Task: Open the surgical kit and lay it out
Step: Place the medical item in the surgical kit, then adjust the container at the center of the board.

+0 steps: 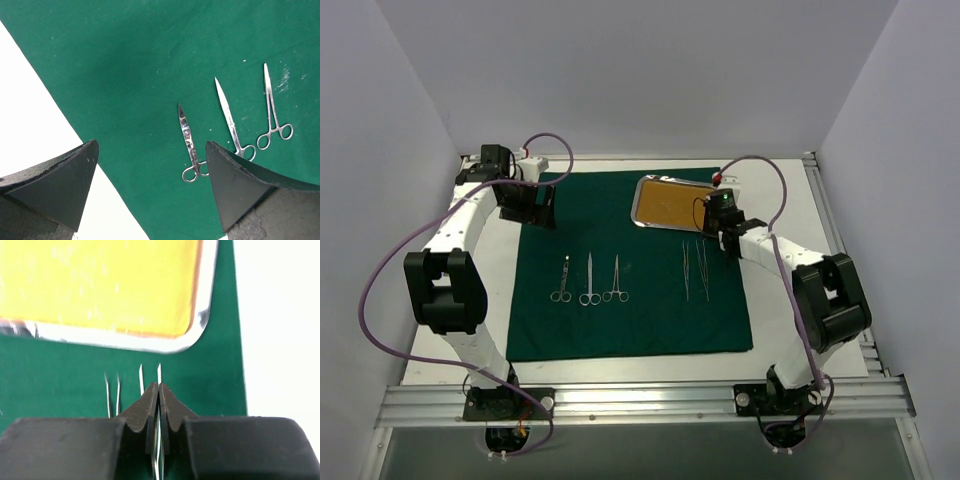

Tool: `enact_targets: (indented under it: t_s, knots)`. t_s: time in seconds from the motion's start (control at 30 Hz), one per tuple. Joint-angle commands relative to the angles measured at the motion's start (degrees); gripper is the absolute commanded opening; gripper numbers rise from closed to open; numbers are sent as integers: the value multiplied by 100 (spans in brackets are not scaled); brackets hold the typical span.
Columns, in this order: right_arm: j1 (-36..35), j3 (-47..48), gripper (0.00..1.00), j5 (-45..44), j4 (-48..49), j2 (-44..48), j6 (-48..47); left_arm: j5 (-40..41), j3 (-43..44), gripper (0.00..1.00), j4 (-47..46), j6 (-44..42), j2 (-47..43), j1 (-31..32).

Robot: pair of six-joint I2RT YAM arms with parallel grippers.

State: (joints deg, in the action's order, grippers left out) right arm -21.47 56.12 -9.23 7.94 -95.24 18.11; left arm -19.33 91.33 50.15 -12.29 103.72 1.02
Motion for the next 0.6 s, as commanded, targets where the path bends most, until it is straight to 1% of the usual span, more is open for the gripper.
enact_targets:
  t_s: [0.0, 0.1, 0.3, 0.57]
  knots:
    - [205, 399, 0, 167, -214, -212, -53, -97, 34, 97, -67, -36, -335, -31]
    - [214, 610, 0, 212, -241, -547, -36, -53, 34, 97, -58, -45, -361, -40]
    - [380, 734, 0, 308, -127, -1004, -18, 0, 43, 97, -41, -71, -344, -40]
    - [495, 1006, 0, 387, -118, -1400, -88, -9, 60, 97, -40, -71, -326, -40]
